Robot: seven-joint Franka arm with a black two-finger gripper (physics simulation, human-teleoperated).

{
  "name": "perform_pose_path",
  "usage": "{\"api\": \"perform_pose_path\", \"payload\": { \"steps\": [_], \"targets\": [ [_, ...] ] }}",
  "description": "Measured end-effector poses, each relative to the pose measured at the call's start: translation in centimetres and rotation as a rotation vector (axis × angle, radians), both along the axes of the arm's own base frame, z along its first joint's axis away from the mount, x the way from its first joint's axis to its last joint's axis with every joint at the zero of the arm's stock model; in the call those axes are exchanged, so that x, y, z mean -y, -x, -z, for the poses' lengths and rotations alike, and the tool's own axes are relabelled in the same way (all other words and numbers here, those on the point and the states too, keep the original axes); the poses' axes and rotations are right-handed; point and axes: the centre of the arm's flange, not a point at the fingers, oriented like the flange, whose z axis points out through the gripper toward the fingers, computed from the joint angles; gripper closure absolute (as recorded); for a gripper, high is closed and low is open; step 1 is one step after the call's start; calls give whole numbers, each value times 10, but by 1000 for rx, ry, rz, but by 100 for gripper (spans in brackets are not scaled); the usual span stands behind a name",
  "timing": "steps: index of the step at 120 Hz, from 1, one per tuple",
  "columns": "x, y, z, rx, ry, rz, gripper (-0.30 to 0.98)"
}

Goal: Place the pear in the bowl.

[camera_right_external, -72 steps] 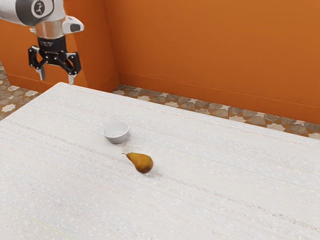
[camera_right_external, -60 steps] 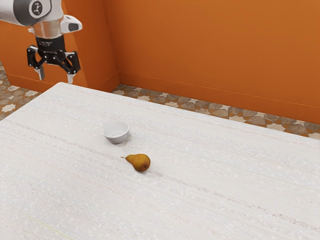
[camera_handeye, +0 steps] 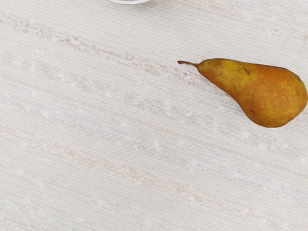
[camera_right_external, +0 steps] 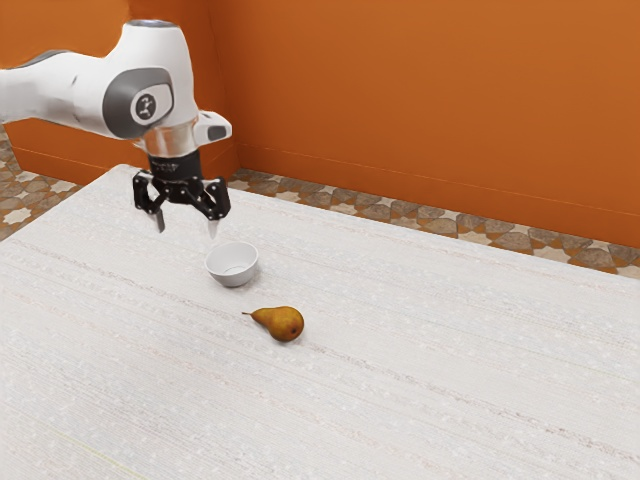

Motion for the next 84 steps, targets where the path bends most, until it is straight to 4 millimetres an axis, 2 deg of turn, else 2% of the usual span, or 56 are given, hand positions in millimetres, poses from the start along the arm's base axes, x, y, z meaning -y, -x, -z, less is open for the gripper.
{"api": "perform_pose_path", "payload": {
  "steps": [14,35,46,63,84],
  "targets": [
    [20,-14,34,-3,74,-113,0],
    [10,-31,91,-59,156,-348,0],
    [13,-29,119,-95,193,-449,0],
    [17,-26,135,-120,238,-591,0],
    [25,-37,161,-135,248,-724,0]
  ]
}}
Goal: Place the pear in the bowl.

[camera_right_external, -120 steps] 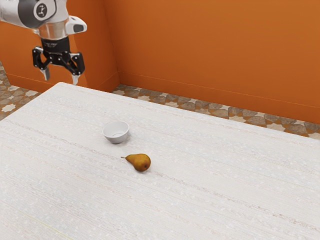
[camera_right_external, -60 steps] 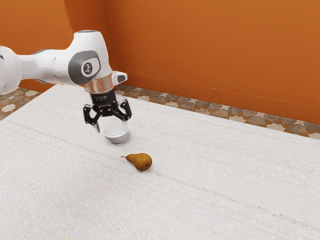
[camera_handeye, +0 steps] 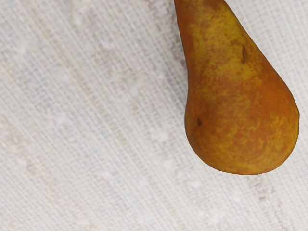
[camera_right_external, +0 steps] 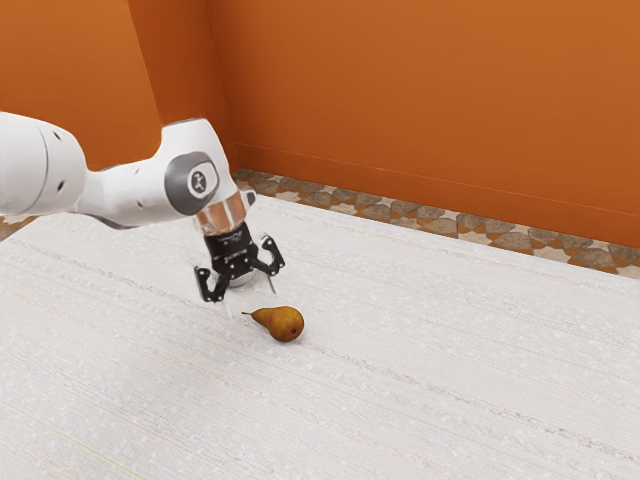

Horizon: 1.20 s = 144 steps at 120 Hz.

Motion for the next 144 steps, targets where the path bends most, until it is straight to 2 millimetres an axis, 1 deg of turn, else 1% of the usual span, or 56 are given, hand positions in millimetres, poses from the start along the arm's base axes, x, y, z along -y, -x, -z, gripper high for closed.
{"api": "perform_pose_path", "payload": {
  "steps": [14,31,37,88,106,144],
  "targets": [
    [2,-9,18,-17,1,-72,0],
    [4,-29,29,-16,-4,-137,0],
    [3,-33,33,-21,-1,-160,0],
    [5,-38,64,-74,8,-290,0],
    [5,-51,63,-53,7,-315,0],
    [6,-52,85,-84,-1,-352,0]
  ]
}}
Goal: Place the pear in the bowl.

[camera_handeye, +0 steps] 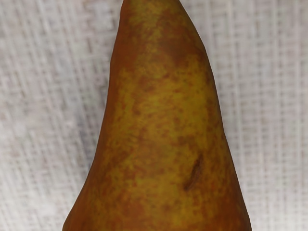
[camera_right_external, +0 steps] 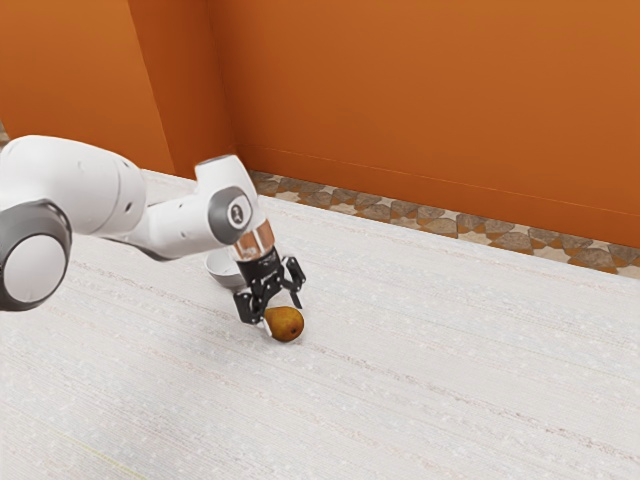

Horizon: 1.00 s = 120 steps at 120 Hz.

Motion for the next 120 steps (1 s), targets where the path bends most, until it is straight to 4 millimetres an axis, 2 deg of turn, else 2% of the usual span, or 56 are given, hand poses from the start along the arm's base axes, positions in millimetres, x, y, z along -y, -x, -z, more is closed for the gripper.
{"api": "perform_pose_path", "payload": {
  "steps": [39,67,89,103,120],
  "targets": [
    [1,1,10,-17,7,-26,1],
    [8,1,9,-17,1,-17,21],
    [9,1,8,-17,-3,-18,29],
    [8,0,3,-10,-6,-20,37],
    [7,-2,-17,16,-14,-21,48]
  ]
}}
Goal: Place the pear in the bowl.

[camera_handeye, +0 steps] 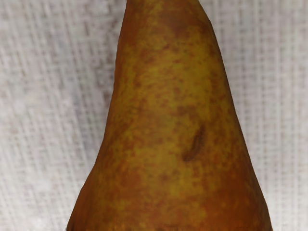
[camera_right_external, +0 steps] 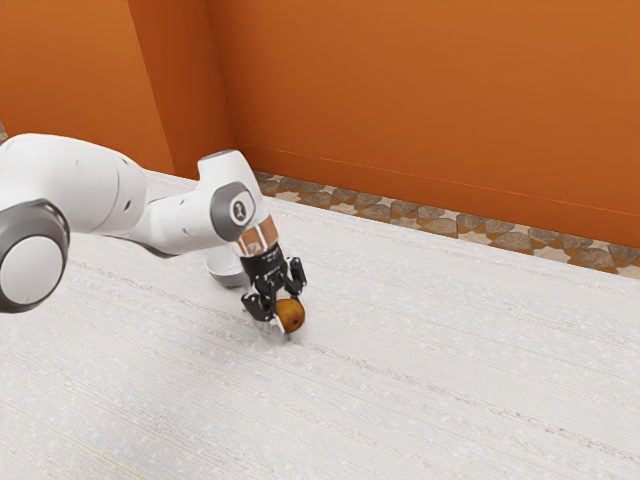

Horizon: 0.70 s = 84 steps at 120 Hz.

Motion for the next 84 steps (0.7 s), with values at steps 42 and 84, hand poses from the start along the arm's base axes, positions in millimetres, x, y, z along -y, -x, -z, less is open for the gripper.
{"api": "perform_pose_path", "payload": {
  "steps": [42,84],
  "targets": [
    [-44,-1,-68,87,-68,-40,52],
    [-152,-18,-93,123,-93,-165,51]
  ]
}}
